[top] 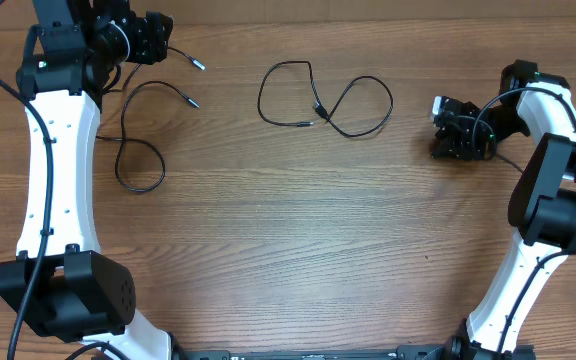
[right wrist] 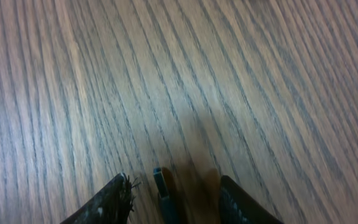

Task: Untangle cables

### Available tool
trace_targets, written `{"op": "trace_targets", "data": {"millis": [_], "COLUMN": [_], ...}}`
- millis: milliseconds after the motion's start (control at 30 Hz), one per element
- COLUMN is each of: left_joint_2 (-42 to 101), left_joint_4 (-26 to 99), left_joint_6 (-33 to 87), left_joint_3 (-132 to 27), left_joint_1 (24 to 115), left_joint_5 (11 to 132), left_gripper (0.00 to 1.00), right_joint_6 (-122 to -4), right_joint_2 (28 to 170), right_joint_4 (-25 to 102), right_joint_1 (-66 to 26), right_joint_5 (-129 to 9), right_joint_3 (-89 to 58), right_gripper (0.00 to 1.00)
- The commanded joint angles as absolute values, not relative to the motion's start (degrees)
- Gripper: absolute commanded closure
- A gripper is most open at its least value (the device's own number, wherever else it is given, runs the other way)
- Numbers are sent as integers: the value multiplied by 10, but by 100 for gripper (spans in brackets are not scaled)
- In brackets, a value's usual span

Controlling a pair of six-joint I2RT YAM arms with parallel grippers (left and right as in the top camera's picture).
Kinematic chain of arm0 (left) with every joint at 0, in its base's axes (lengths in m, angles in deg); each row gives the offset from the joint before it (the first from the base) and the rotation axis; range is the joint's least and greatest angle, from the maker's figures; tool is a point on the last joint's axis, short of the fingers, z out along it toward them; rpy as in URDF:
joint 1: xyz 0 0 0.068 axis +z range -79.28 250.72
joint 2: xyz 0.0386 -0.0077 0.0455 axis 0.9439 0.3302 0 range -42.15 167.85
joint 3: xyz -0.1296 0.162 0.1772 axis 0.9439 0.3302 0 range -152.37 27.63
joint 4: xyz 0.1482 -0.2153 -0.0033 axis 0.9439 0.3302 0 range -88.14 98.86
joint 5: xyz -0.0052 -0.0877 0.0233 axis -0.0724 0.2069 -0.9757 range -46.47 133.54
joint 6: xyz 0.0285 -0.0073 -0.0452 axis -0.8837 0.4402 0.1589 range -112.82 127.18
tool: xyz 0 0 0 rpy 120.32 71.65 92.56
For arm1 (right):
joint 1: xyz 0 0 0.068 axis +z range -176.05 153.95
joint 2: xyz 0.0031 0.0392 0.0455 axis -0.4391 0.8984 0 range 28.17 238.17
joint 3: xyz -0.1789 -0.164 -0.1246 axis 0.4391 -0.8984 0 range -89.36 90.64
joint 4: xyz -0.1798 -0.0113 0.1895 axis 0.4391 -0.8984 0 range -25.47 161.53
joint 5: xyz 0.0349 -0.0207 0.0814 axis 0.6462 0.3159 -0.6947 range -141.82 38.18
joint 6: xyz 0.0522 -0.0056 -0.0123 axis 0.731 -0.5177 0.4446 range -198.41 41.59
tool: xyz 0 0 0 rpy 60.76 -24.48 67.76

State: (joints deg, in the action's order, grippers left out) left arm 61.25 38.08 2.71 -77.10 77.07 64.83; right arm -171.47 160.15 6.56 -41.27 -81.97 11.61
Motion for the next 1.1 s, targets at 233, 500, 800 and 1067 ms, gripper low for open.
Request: {"op": "trace_targets", "data": {"millis": [233, 500, 800, 1067], "left_joint_2": [592, 592, 592, 592], "left_joint_4": [380, 383, 382, 375], "left_joint_6": [36, 36, 36, 36], "left_joint_3": [-780, -780, -780, -780], "left_joint_1": [766, 766, 766, 766], "left_joint_5": [657, 657, 657, 657], "left_gripper": [37, 37, 37, 37], "right_joint_6": [-1715, -1715, -1686, -1611], "right_joint_2": [1608, 1608, 1607, 1581], "right_joint_4": [68, 98, 106, 43], "right_joint_1": [-412, -412, -415, -451], "right_joint_5": [-812, -809, -821, -755], "right_joint_3": [112, 70, 99, 223], "right_gripper": [61, 94, 96, 96]}}
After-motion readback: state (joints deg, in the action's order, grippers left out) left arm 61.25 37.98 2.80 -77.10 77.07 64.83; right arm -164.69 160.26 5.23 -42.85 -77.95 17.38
